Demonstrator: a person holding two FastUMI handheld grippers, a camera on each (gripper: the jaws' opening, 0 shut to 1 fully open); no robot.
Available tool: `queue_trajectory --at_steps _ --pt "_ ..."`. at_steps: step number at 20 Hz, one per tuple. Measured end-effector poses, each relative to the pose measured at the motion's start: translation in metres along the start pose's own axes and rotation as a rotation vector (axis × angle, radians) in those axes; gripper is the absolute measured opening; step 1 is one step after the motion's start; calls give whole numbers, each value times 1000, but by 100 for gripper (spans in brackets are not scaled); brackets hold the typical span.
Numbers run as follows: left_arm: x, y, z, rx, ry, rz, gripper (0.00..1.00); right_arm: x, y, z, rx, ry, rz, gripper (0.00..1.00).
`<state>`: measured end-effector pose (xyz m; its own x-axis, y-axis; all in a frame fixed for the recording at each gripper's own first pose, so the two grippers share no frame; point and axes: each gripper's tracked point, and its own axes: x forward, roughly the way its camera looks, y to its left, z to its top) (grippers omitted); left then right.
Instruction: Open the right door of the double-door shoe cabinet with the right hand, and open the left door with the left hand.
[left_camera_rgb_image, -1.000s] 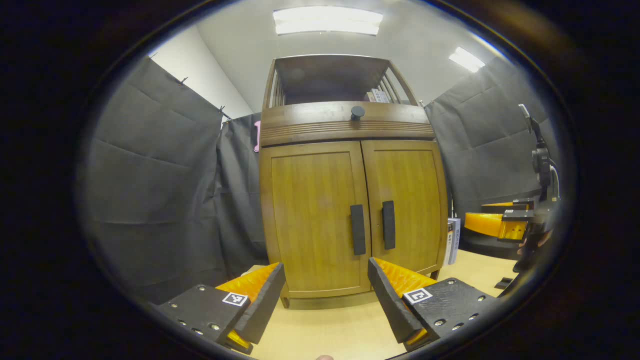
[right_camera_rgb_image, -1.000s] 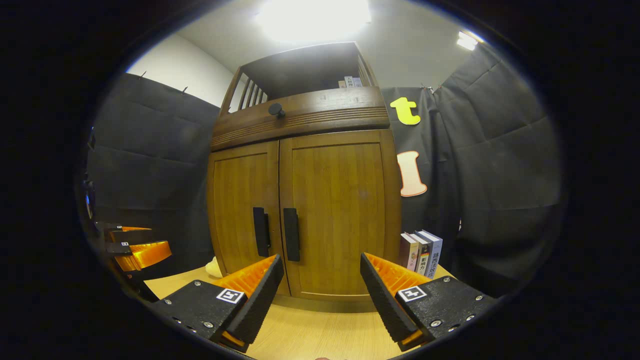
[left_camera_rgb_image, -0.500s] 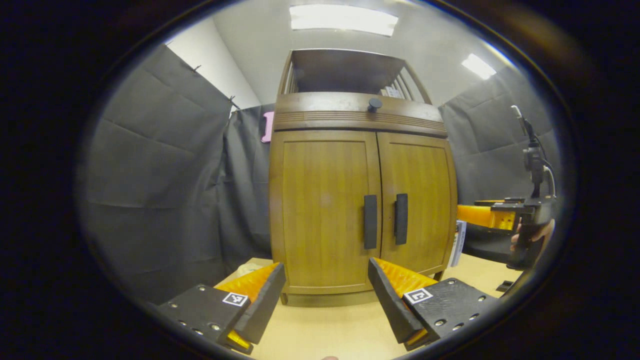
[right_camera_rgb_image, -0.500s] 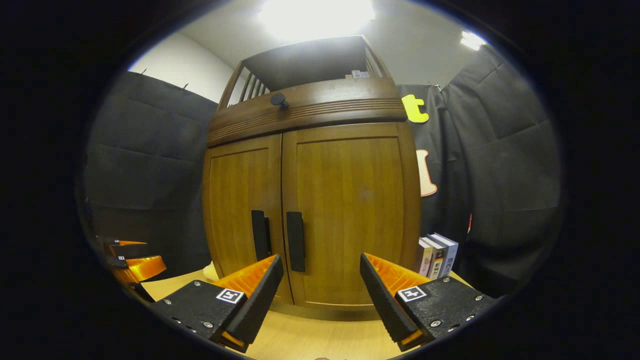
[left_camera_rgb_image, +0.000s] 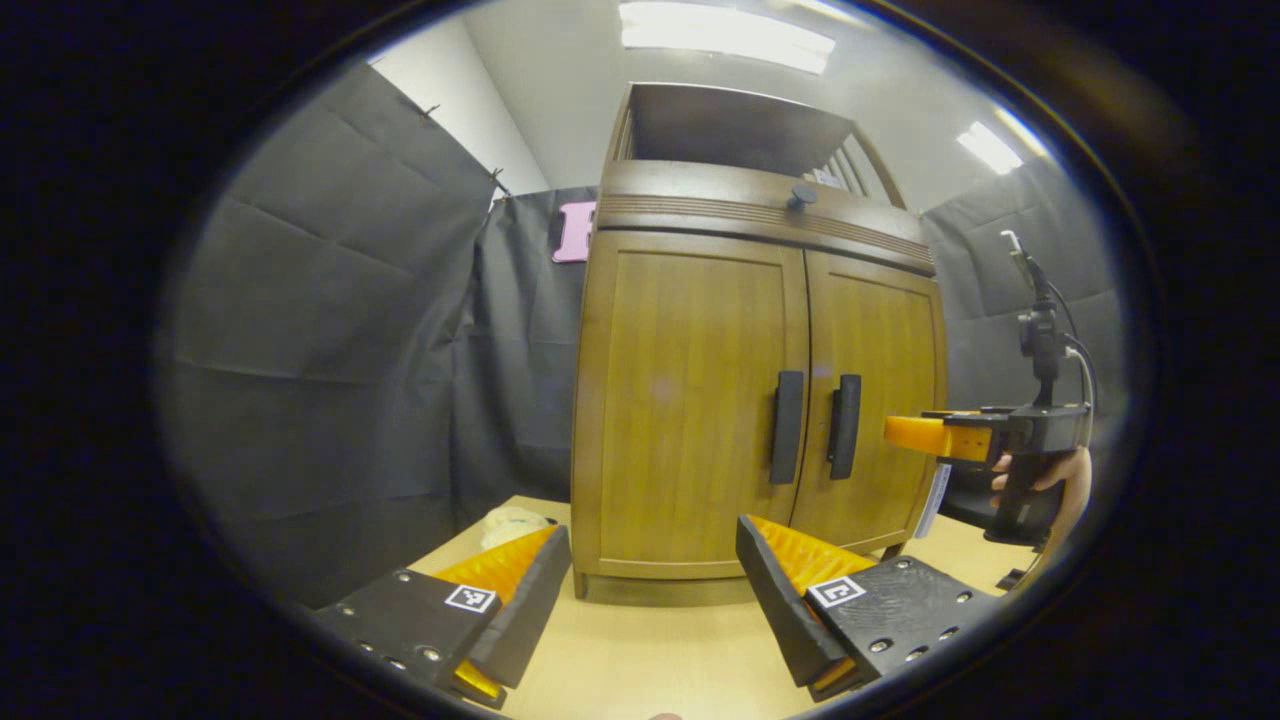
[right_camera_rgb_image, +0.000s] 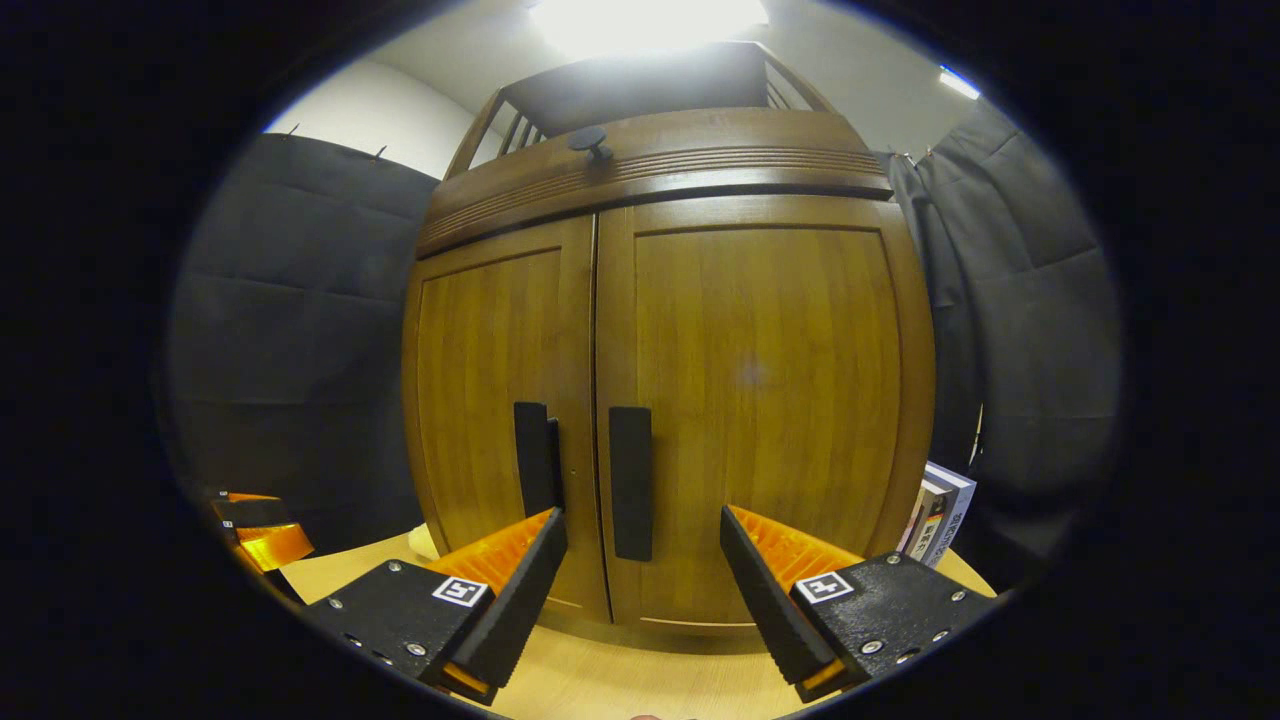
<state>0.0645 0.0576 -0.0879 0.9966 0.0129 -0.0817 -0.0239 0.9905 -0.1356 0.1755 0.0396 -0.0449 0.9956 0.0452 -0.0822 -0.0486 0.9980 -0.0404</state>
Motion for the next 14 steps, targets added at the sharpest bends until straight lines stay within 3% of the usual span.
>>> queue_trajectory --at_steps 4,14 --pt "20 13 -20 -31 28 0 100 20 7 -5 11 -1 2 96" --pt "29 23 -51 -48 65 44 96 83 -7 -12 15 8 -106 94"
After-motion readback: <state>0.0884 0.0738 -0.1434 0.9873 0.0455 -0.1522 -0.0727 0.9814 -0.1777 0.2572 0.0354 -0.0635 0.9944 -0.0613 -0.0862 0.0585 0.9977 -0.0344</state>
